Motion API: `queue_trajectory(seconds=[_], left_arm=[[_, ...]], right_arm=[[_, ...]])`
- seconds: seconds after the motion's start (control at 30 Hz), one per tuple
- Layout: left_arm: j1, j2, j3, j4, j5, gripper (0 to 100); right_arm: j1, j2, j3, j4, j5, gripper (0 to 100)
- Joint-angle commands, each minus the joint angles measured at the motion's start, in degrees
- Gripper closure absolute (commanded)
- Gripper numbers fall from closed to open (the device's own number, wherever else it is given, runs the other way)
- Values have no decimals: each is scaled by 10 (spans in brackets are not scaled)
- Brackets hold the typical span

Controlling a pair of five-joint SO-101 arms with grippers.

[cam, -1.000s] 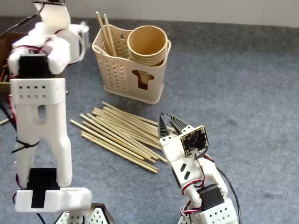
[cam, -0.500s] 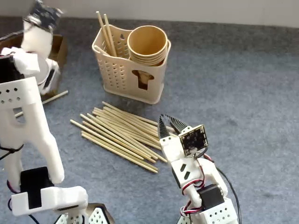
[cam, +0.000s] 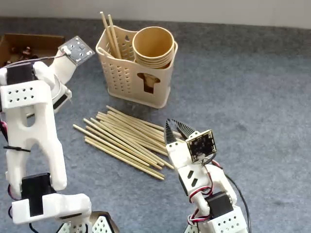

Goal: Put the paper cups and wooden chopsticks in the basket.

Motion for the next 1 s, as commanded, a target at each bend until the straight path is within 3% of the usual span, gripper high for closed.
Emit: queue_trajectory(seconds=[0.0,0.23,0.43,0.6,0.97], left_arm=[[0,-1,29,-55,-3,854],[-8,96,11,-119,-3,854],[-21,214,-83,-114,-4,854],[-32,286,-127,-114,-58,854],[-45,392,-246,-118,-61,854]], right_arm=[[3,4,88,3,1,989],[3,4,88,3,1,989],[3,4,88,3,1,989],[3,4,88,3,1,989],[3,4,88,3,1,989]])
